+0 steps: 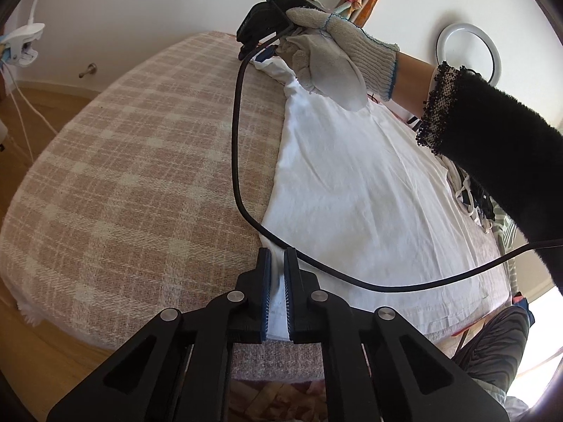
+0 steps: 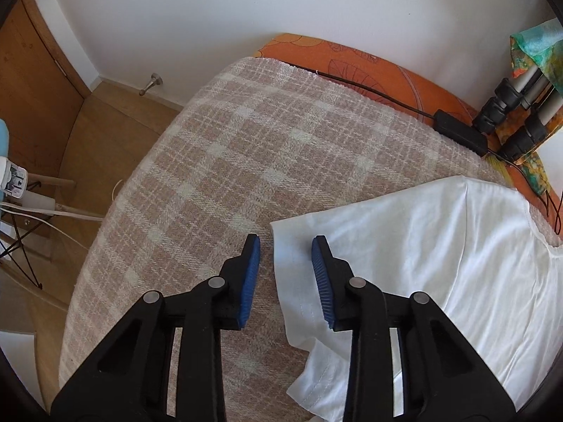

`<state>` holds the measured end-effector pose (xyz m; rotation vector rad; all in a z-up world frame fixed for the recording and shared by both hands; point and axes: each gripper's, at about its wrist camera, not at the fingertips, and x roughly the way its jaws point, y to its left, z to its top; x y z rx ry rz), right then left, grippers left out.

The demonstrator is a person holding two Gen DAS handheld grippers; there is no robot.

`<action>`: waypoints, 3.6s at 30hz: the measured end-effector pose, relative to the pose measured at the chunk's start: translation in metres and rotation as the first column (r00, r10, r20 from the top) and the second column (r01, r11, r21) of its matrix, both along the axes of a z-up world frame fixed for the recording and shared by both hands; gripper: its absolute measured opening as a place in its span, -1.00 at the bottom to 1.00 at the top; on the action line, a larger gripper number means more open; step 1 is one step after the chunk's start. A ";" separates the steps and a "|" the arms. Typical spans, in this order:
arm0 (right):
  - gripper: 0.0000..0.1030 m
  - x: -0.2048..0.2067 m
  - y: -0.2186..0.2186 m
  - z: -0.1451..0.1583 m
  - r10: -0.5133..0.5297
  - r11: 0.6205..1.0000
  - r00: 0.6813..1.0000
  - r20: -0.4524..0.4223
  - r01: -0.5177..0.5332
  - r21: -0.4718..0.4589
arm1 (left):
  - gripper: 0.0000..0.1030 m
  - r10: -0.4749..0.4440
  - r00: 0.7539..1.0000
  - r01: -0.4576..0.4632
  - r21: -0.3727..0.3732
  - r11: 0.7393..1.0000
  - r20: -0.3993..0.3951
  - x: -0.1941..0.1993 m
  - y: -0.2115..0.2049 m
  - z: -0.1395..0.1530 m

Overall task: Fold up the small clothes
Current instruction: 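Move the right tool to the shirt's side edge and close on it, then fold the gripped side and sleeve over the shirt body with the right tool, then open the right tool and move both tools to the shirt's other side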

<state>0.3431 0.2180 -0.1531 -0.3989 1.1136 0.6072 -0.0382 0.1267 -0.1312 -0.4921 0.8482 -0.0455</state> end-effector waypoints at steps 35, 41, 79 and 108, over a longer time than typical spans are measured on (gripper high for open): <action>-0.87 0.026 -0.095 0.088 -0.044 0.990 0.994 0.104 0.030 0.139 | -0.98 -0.124 0.979 0.121 0.033 0.992 0.161 -0.008 -0.036 0.035; -0.87 0.034 -0.137 0.102 -0.074 0.988 0.990 0.119 0.056 0.147 | -0.98 -0.231 0.958 0.227 0.041 0.973 0.169 0.001 -0.068 0.042; 0.36 0.006 -0.378 0.142 -0.286 0.931 0.944 0.164 0.233 0.282 | -0.38 -0.444 0.886 0.431 0.118 0.895 0.133 0.020 -0.177 0.047; 0.36 -0.050 -0.651 0.149 -0.447 0.827 0.893 0.050 0.392 0.403 | -0.06 -0.703 0.710 0.675 0.259 0.691 0.025 0.050 -0.385 0.021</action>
